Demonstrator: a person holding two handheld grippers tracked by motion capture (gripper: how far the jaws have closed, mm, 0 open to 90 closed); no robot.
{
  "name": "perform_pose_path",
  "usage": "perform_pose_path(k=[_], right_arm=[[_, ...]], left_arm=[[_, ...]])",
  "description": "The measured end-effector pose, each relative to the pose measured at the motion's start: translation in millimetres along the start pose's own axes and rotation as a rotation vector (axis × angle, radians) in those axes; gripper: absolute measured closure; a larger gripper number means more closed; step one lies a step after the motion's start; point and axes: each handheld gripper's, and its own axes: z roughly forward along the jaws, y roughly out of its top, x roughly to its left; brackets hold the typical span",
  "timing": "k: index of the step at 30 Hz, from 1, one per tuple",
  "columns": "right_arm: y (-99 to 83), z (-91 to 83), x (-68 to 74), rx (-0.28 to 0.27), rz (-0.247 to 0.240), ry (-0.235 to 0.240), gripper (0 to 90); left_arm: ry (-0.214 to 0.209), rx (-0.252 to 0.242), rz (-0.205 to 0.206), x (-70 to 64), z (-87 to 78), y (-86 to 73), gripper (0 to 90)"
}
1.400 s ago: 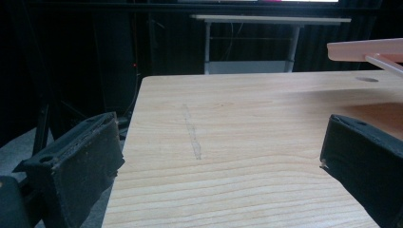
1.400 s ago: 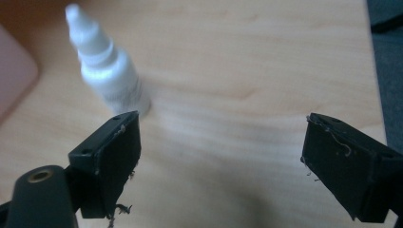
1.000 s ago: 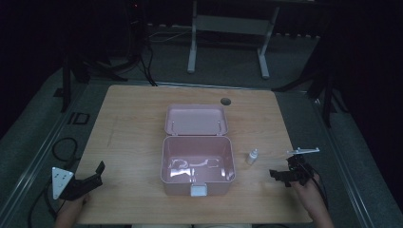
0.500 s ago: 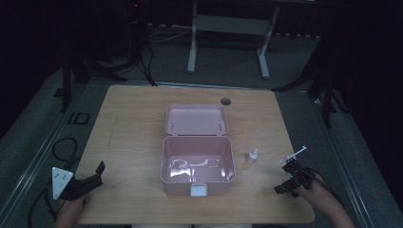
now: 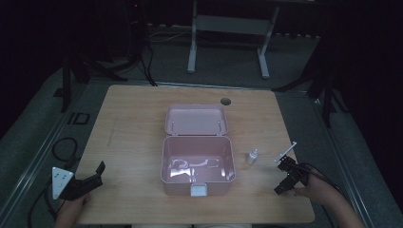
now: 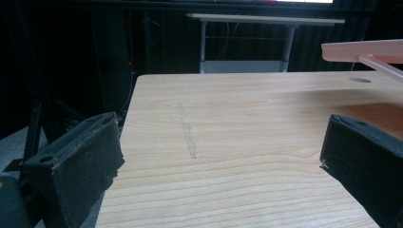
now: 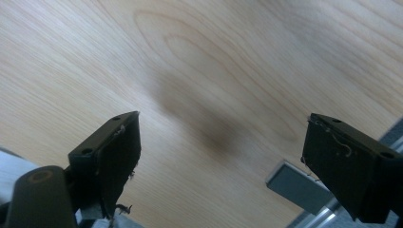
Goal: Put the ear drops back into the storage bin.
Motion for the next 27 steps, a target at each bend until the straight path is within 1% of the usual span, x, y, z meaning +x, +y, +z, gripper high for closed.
perform_pose_path(k=[3, 4, 6, 7, 9, 11, 12, 14, 16, 18, 19, 20, 24, 27], right_arm=[[6.3, 0.4, -0.5, 0.007, -0.010, 0.005, 13.3], [8.7, -0.1, -0.9, 0.004, -0.001, 0.013, 13.3], [13.5, -1.7, -1.5, -0.004, 0.000, 0.011, 13.3], [16.0, -3.0, -1.9, -0.015, 0.011, 0.019, 13.3], [20.9, -4.6, -2.6, -0.012, 0.006, 0.010, 13.2], [25.9, -6.2, -3.3, -0.016, 0.010, 0.021, 13.2], [28.4, -6.3, -3.3, -0.014, 0.002, 0.019, 13.2], [33.6, -6.9, -3.8, -0.018, 0.003, 0.032, 13.2], [38.9, -7.1, -3.1, -0.016, -0.006, 0.029, 13.1], [44.5, -7.6, -2.8, -0.023, 0.002, 0.034, 13.1], [47.1, -7.7, -2.8, -0.024, -0.002, 0.032, 13.0], [49.9, -8.3, -2.9, -0.029, -0.001, 0.040, 13.0], [61.3, -10.7, -4.3, -0.052, 0.008, 0.049, 13.0], [70.4, -10.9, -3.7, -0.057, -0.002, 0.061, 13.1]], left_arm=[[0.000, -0.001, 0.001, -0.1, -0.1, 0.0, 0.4], [0.000, -0.002, 0.002, -0.3, -0.2, -0.1, 0.4], [0.001, -0.001, 0.002, -0.2, -0.1, 0.0, 0.4], [0.001, -0.001, 0.001, -0.1, -0.1, 0.0, 0.4], [0.001, 0.000, 0.001, 0.0, 0.0, 0.0, 0.4], [0.000, 0.000, 0.000, 0.0, -0.1, 0.0, 0.4], [0.000, -0.001, 0.000, 0.0, -0.1, 0.0, 0.4], [0.000, 0.000, 0.000, -0.1, -0.1, 0.0, 0.4], [0.000, 0.000, 0.000, -0.1, 0.0, 0.0, 0.4], [0.000, 0.001, 0.001, -0.1, 0.1, 0.0, 0.4], [0.000, 0.001, 0.001, -0.1, 0.1, 0.1, 0.4], [-0.001, 0.001, 0.001, -0.1, 0.1, 0.0, 0.4], [-0.001, 0.001, 0.000, -0.1, 0.1, 0.0, 0.4], [-0.002, 0.002, 0.000, -0.1, 0.2, 0.1, 0.4]])
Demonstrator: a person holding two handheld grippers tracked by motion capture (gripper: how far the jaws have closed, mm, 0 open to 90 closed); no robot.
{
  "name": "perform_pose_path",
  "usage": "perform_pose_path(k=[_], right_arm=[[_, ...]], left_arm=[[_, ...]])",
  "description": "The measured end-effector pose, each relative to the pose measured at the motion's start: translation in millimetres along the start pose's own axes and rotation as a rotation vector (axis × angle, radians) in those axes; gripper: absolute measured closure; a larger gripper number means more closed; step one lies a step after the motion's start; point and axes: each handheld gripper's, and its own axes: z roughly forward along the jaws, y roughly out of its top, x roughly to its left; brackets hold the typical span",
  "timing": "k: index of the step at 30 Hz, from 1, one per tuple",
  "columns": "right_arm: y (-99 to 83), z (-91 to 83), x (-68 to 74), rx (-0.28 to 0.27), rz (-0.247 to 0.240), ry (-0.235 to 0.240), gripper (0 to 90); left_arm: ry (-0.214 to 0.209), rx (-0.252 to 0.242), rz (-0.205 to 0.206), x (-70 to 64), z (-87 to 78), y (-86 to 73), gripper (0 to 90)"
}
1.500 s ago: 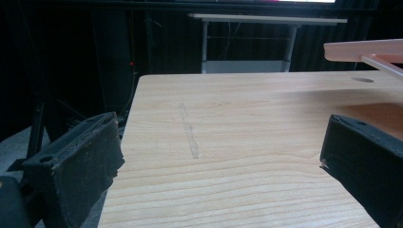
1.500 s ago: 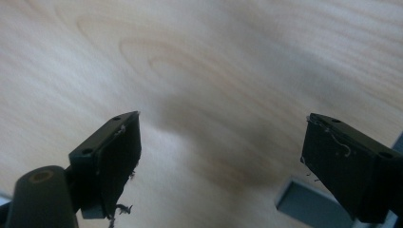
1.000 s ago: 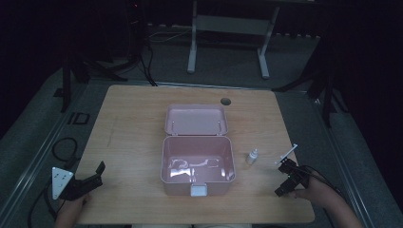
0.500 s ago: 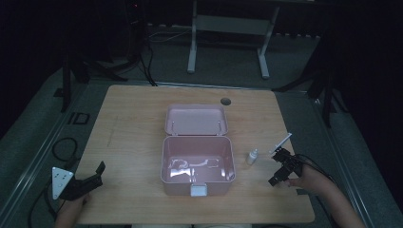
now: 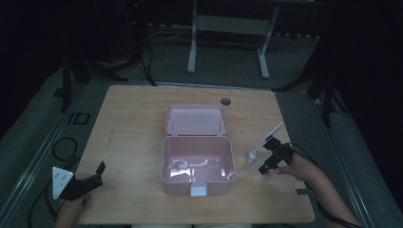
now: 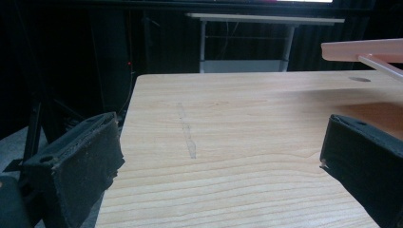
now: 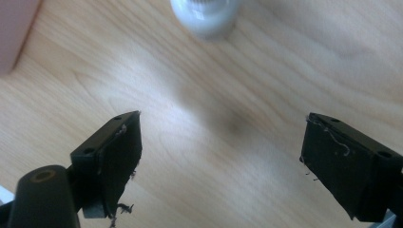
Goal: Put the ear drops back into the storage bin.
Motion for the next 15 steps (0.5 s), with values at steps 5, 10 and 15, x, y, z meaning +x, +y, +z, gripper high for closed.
perform_pose_path(k=[5, 10, 15], right_arm=[[15.0, 0.4, 0.0, -0.012, -0.007, 0.001, 14.3], [28.1, 4.0, 2.4, 0.002, -0.016, 0.004, 17.5], [38.8, 9.6, 4.9, 0.018, -0.028, 0.014, 19.9]], left_arm=[[-0.001, 0.000, 0.000, 0.2, -0.1, 0.0, 0.4], [-0.003, 0.000, -0.001, 0.3, -0.2, 0.0, 0.3], [-0.004, -0.001, 0.000, 0.3, -0.1, 0.0, 0.4]])
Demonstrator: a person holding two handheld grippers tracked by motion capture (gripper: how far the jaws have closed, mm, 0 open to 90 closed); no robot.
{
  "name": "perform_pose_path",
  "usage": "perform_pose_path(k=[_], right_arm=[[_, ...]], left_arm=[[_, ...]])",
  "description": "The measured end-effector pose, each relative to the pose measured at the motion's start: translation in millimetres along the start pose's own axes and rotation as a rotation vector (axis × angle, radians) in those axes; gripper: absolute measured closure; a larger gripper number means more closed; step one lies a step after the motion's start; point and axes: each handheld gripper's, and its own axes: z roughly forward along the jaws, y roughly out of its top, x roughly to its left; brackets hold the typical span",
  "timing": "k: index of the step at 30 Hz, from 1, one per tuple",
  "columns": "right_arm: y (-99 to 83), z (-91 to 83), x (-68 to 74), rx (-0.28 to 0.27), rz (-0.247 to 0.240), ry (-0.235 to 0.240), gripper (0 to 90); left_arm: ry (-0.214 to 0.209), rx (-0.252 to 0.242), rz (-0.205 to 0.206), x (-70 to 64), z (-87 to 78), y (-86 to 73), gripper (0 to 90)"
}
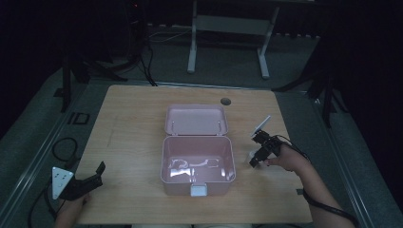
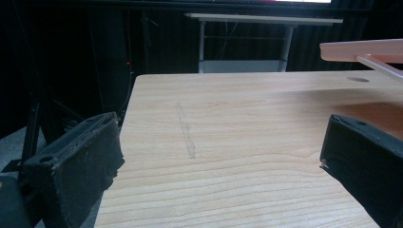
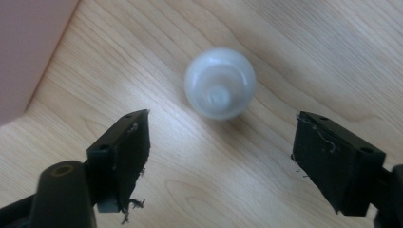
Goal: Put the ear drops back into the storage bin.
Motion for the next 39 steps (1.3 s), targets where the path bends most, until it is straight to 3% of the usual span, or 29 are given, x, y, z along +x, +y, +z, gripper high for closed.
perform_pose_path(k=[10, 20, 28, 39], right_arm=[[15.0, 14.2, 1.2, 0.025, -0.022, -0.006, 25.5], [24.3, 22.5, 4.5, 0.059, -0.078, -0.043, 48.7], [26.5, 26.2, 4.1, 0.076, -0.088, -0.048, 59.2], [17.5, 20.3, 14.1, 0.092, -0.279, -0.087, 59.4]], left_arm=[[-0.001, 0.000, -0.002, 0.4, -0.1, 0.0, 0.4], [-0.002, -0.001, -0.002, 0.5, -0.2, -0.1, 0.4], [-0.002, 0.000, -0.004, 0.6, 0.0, 0.0, 0.4], [0.000, 0.001, -0.005, 0.7, 0.0, 0.0, 0.4]])
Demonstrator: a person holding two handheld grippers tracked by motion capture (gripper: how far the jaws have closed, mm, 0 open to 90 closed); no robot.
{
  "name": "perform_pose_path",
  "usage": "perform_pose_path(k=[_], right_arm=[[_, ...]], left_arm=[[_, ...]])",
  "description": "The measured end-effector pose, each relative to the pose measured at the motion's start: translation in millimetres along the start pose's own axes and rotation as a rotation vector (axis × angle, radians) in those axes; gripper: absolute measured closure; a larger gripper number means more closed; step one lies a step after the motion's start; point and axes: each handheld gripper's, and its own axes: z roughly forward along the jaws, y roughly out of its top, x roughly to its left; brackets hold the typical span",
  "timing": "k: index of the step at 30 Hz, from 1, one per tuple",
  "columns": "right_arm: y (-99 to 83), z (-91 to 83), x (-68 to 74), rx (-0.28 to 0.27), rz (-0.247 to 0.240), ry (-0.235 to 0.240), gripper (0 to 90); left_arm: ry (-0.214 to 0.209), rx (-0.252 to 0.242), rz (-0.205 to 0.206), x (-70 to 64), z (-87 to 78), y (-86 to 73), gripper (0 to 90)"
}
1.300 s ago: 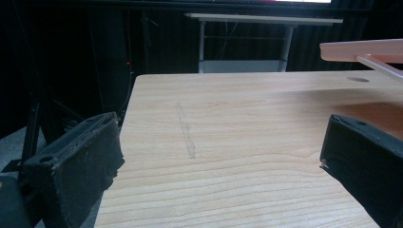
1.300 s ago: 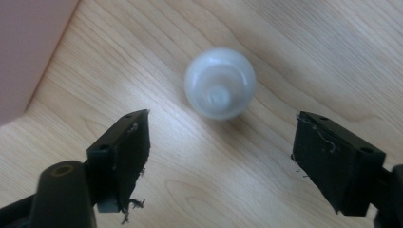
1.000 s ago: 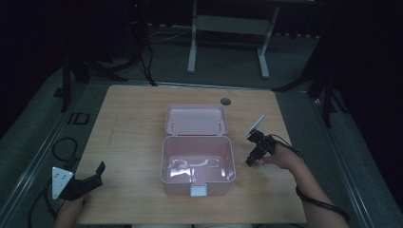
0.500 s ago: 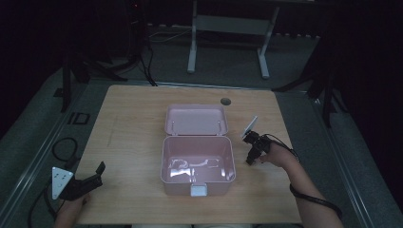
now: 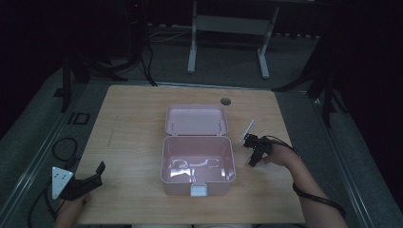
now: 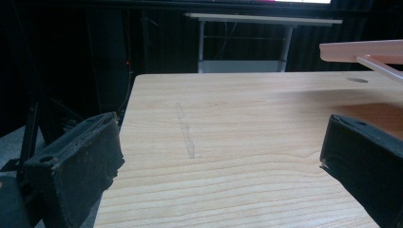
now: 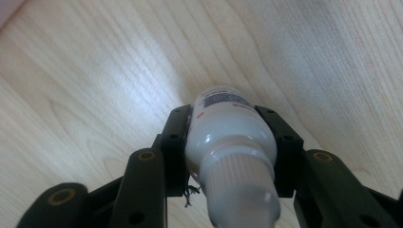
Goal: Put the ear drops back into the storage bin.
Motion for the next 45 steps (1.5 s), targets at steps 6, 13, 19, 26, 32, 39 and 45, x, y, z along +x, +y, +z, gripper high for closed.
perform_pose_path(k=[6, 13, 19, 26, 32, 39, 45], right_arm=[[-7.1, -5.0, 7.0, 0.000, -0.093, -0.007, 59.4], [-19.3, -9.5, 17.5, -0.019, -0.271, -0.019, 59.5], [-30.7, -13.8, 29.7, -0.023, -0.456, -0.032, 59.5], [-38.1, -17.6, 41.4, -0.007, -0.549, -0.074, 59.5], [-42.6, -20.6, 52.8, -0.011, -0.620, -0.093, 59.5], [-45.5, -25.3, 60.4, 0.002, -0.679, -0.090, 59.5], [-44.9, -29.8, 63.7, 0.008, -0.692, -0.086, 59.5]], left_arm=[[0.001, 0.001, -0.001, 0.0, 0.1, 0.0, 0.4], [0.001, 0.002, 0.000, -0.1, 0.1, 0.1, 0.4], [0.002, 0.003, -0.001, -0.1, 0.2, 0.1, 0.4], [0.003, 0.003, 0.001, -0.4, 0.3, 0.1, 0.4], [0.004, 0.004, 0.002, -0.5, 0.4, 0.2, 0.4], [0.004, 0.004, 0.001, -0.4, 0.4, 0.2, 0.4], [0.005, 0.004, 0.003, -0.6, 0.3, 0.2, 0.4]])
